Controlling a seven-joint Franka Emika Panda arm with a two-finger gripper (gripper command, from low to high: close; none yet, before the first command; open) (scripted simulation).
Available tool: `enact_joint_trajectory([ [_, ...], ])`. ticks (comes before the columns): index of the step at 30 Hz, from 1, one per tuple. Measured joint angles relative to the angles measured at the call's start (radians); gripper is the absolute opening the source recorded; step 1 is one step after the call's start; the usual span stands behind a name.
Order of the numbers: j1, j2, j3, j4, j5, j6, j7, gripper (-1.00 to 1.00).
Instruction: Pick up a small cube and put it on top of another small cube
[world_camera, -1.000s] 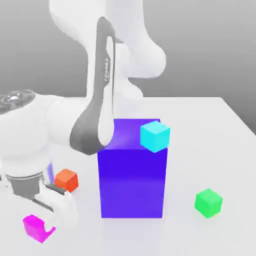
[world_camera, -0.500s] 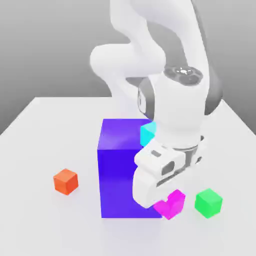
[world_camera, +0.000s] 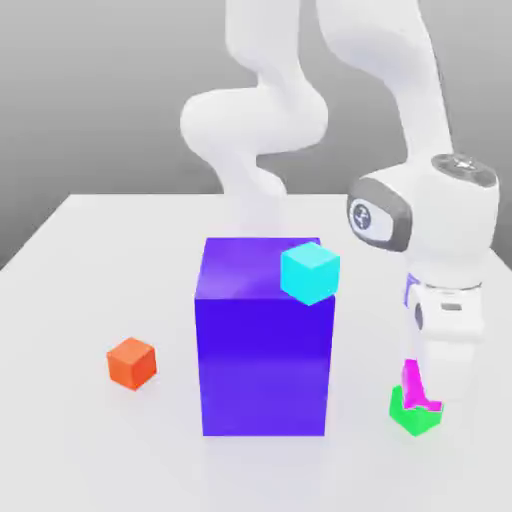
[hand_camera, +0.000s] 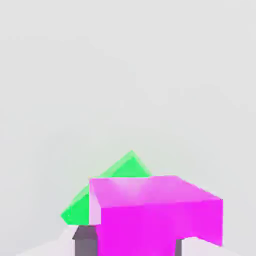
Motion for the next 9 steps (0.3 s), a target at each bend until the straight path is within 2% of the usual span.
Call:
enact_joint_trajectory([
  [4,0.000,-0.001,0.000,0.000,0.002,0.000,-0.002,1.00],
  [9,0.004,-0.163,0.023,-0.010,0.114,-0.146,-0.083,1.00],
])
